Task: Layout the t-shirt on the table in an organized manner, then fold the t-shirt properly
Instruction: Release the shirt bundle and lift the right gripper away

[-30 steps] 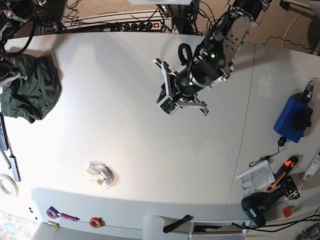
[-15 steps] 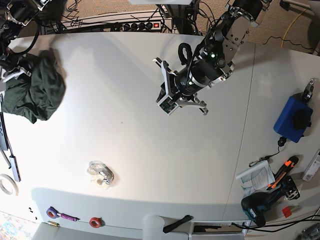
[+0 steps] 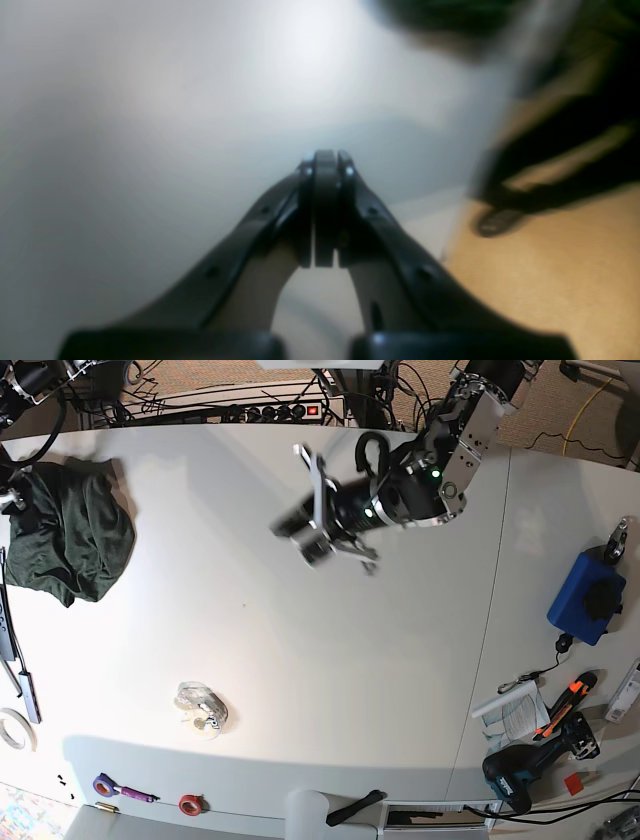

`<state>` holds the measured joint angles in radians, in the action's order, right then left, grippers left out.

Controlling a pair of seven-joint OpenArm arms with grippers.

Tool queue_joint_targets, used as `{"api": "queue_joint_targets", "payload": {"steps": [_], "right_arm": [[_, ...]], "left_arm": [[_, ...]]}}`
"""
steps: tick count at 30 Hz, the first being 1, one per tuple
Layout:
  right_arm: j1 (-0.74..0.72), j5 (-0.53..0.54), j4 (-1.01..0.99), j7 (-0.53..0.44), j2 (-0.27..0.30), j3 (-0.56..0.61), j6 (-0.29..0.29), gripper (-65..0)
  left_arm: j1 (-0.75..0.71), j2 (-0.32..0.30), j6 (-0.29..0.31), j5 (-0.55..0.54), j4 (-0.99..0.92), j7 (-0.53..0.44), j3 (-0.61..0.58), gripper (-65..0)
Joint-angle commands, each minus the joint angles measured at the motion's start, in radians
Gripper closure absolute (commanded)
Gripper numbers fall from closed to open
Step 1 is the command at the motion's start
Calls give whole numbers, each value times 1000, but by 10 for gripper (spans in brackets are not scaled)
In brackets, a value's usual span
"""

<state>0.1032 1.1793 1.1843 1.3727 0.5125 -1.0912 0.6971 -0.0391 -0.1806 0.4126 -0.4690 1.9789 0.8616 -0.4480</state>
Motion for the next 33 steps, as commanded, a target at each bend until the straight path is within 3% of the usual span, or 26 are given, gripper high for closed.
{"api": "queue_joint_targets", "payload": {"steps": [1, 4, 6, 8, 13, 16, 18, 19, 21, 23, 25, 28, 33], "right_arm": [[7, 48, 22, -5, 42, -18, 1, 0], [45, 68, 42, 11, 60, -43, 1, 0], [70, 24, 43, 6, 64, -56, 1, 0], [91, -84, 42, -26, 61, -56, 1, 0], [133, -376, 42, -221, 56, -55, 1, 0], [132, -461, 42, -251, 56, -55, -25, 0], [132, -439, 42, -255, 56, -55, -43, 0], [132, -370, 42, -251, 55, -56, -40, 0], [132, -153, 43, -200, 56, -60, 1, 0], [131, 98, 43, -122, 55, -62, 1, 0], [117, 200, 43, -69, 51, -62, 1, 0], [85, 100, 42, -83, 21, -62, 1, 0], [77, -221, 42, -280, -34, -53, 1, 0]], "left_arm": [[8, 4, -3, -4, 17, -21, 5, 0], [5, 5, -4, 4, 16, -20, 5, 0], [5, 5, -3, 4, 15, -16, 5, 0], [5, 5, -3, 4, 15, -16, 5, 0], [-12, 6, -3, 4, 15, -13, 5, 0], [-30, 5, -3, 4, 15, -13, 6, 0], [-36, 5, -2, 4, 15, -13, 5, 0], [-36, 5, -2, 4, 15, -13, 6, 0], [-35, 6, -2, 4, 15, -13, 6, 0], [-35, 5, -2, 4, 15, -13, 6, 0], [-35, 5, -2, 4, 15, -13, 6, 0], [-35, 0, 3, 5, 15, -13, 6, 0], [-35, 1, 8, 8, 15, -13, 6, 0]]}}
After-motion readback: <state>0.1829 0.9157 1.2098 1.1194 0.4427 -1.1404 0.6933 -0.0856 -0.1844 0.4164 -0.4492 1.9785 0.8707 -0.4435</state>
